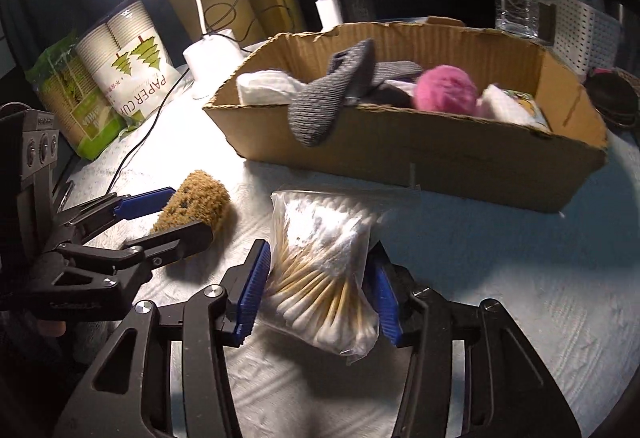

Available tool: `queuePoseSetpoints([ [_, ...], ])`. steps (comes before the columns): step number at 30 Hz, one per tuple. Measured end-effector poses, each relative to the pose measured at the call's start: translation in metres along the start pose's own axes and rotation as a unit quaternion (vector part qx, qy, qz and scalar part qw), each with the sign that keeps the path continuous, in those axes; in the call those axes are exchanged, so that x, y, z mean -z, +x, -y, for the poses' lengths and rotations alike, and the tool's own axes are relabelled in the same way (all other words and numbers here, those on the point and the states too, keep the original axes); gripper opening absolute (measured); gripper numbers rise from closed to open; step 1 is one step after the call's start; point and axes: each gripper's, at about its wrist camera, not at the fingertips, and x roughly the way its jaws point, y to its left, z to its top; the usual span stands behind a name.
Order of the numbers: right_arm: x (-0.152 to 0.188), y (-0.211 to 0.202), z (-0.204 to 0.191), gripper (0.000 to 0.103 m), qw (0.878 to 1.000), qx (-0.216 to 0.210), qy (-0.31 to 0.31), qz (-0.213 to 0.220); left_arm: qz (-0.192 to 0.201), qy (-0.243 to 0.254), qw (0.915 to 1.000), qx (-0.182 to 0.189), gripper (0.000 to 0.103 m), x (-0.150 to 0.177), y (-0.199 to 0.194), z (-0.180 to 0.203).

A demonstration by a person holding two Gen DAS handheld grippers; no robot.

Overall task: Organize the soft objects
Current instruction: 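Grasp the brown sponge with the left tool while the right tool grasps the cotton swab bag, then lift the sponge and swab bag and carry them over the box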

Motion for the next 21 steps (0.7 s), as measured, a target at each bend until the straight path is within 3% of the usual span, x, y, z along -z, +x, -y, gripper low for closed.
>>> queuePoseSetpoints([
  [4,0.007,-0.008,0.018,0.052,1.0,0.003,0.013,0.004,-0.018,0.05,0.9975,-0.047,0.081,-0.002,0.012,0.019],
  [6,0.008,-0.014,0.025,0.052,1.0,0.007,0.017,0.006,-0.019,0.057,0.997,-0.05,0.078,-0.002,0.013,0.021],
  [7,0.008,-0.016,0.027,0.052,1.0,0.009,0.017,0.007,-0.016,0.057,0.9972,-0.045,0.066,-0.002,0.012,0.021],
  [10,0.007,-0.026,0.032,0.052,1.0,0.014,0.015,0.015,-0.009,0.048,0.9973,-0.054,0.049,-0.005,0.01,0.015],
  [19,-0.003,-0.047,0.019,0.047,0.999,0.026,-0.003,0.036,0.023,0.047,0.9986,-0.01,0.045,-0.004,-0.014,0.021],
  [21,-0.004,-0.049,0.011,0.041,0.999,0.027,-0.01,0.039,0.034,0.048,0.9983,-0.003,0.045,-0.001,-0.023,0.024],
])
